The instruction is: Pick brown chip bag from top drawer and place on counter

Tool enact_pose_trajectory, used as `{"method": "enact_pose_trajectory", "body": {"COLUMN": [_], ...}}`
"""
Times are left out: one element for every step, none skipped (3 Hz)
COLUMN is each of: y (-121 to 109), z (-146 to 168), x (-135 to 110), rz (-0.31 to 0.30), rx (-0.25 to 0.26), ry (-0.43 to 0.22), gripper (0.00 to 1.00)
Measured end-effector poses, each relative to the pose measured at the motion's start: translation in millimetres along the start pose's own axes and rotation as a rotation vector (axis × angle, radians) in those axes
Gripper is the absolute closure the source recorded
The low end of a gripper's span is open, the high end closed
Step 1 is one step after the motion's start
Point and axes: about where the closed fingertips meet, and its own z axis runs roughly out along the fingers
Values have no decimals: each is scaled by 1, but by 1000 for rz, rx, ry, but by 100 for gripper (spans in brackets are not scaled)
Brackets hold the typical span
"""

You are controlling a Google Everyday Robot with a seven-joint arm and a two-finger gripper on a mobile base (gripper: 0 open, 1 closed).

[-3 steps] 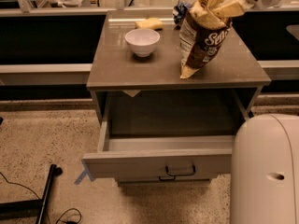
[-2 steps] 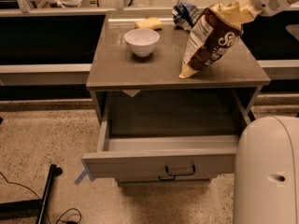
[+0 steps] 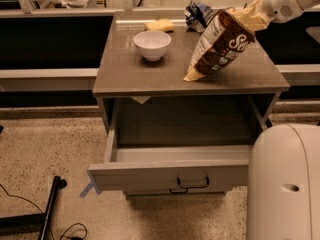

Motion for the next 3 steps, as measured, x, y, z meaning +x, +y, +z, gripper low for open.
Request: {"method": "enact_pose_trajectory", "body": {"y": [2,9,15], "z": [10,27,37], "x": [6,9,9], "rz": [-5,-23,-39], "rx": [-18,-59,-89], "ry": [10,0,-24], "gripper": [4,0,0]}}
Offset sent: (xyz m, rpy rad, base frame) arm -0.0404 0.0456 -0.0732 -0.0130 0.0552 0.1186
